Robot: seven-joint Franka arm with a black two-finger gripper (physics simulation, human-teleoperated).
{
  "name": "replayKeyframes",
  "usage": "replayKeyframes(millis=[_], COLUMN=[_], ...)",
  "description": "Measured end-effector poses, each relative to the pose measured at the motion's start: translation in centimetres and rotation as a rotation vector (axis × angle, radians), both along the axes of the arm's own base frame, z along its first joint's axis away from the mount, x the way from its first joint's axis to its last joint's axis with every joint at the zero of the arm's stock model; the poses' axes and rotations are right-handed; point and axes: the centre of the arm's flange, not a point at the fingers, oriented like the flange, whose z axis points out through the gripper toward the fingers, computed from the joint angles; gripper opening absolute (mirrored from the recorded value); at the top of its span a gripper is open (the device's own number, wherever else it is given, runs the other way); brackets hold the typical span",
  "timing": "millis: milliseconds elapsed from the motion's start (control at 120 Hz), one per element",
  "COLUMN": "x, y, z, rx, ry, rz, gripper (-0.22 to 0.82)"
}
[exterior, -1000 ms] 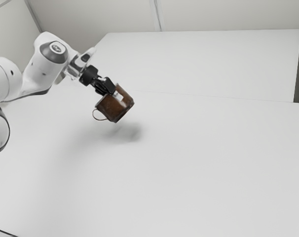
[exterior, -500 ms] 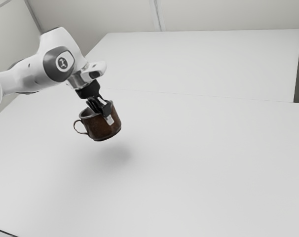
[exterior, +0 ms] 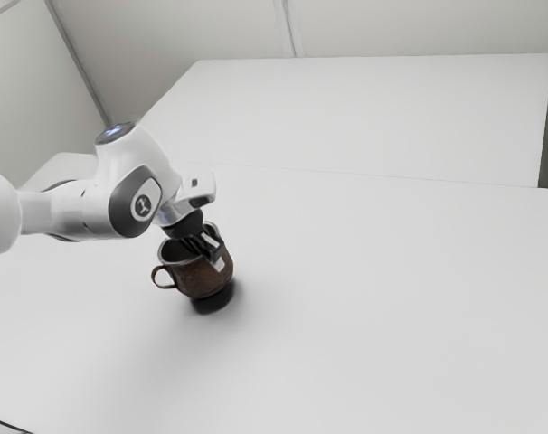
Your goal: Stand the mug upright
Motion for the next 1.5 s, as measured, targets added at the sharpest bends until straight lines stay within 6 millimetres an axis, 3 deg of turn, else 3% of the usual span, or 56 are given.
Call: replayKeyframes(millis=[592,642,817,933,1075,1500], x=[0.7,0.7,0.8,1.8,3.6,6.6], y=[0.6,0.6,0.4,-0.3,-1.0,-1.7], z=[-4.4,-4.5,-3.8,-1.2,3.0,14.0], rx=[0.017,0.015,0.009,-0.001,0.004,0.038], ry=[-0.034,-0.034,-0.047,-0.059,-0.014,0.152], rz=[0.094,0.098,0.102,0.104,0.109,0.168], gripper=[-0.16,-0.1,0.25,0.4,0.5,0.59])
